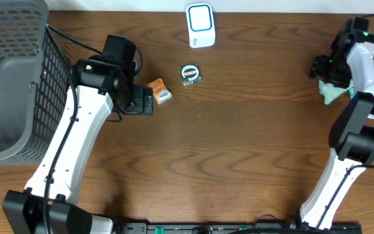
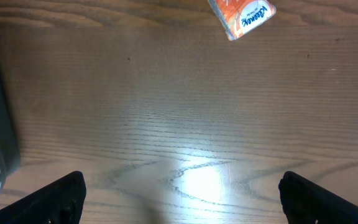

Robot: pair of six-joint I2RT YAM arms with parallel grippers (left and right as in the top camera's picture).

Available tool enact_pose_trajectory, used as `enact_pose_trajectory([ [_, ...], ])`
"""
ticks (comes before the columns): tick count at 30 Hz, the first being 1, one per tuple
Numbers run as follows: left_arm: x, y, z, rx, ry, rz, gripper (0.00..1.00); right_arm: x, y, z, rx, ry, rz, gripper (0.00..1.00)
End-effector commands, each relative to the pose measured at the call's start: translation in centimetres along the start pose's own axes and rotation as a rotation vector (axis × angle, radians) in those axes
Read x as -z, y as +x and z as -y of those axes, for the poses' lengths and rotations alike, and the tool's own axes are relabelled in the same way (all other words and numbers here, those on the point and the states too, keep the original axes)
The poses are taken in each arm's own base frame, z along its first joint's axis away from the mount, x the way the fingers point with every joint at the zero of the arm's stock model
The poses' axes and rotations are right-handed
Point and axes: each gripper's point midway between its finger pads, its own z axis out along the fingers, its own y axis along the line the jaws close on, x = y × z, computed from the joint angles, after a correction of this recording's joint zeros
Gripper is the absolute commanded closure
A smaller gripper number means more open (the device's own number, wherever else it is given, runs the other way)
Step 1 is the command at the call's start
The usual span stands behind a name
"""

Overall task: Scan the item barcode
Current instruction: 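Carry the Zappy pack to the table's right edge and release it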

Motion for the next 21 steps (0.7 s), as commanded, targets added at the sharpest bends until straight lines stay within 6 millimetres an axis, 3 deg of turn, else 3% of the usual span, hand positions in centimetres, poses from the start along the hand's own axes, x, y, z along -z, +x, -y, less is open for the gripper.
enact_pose_trajectory([
  [1, -0.1, 0.1, -0.1, 0.005, -0.007, -0.006, 0.02, 3.1, -1.4, -1.4, 0.006, -0.005, 0.085, 0.25],
  [6, -0.1, 0.1, -0.1, 0.005, -0.007, -0.006, 0.02, 3.1, -1.3, -1.7, 0.012, -0.006, 0.084, 0.42],
  [10, -0.1, 0.1, -0.1, 0.005, -0.007, -0.006, 0.02, 2.2, -1.6, -1.7, -0.016, -0.008, 0.084, 0.49],
  [16, -0.1, 0.1, -0.1, 0.005, -0.007, -0.006, 0.02, -0.2, -1.9, -0.8, -0.023, 0.053, 0.078, 0.49],
  [21, -0.1, 0.1, -0.1, 0.005, -0.007, -0.007, 0.02, -1.4, -1.0, 1.9, -0.058, 0.106, 0.029, 0.5],
])
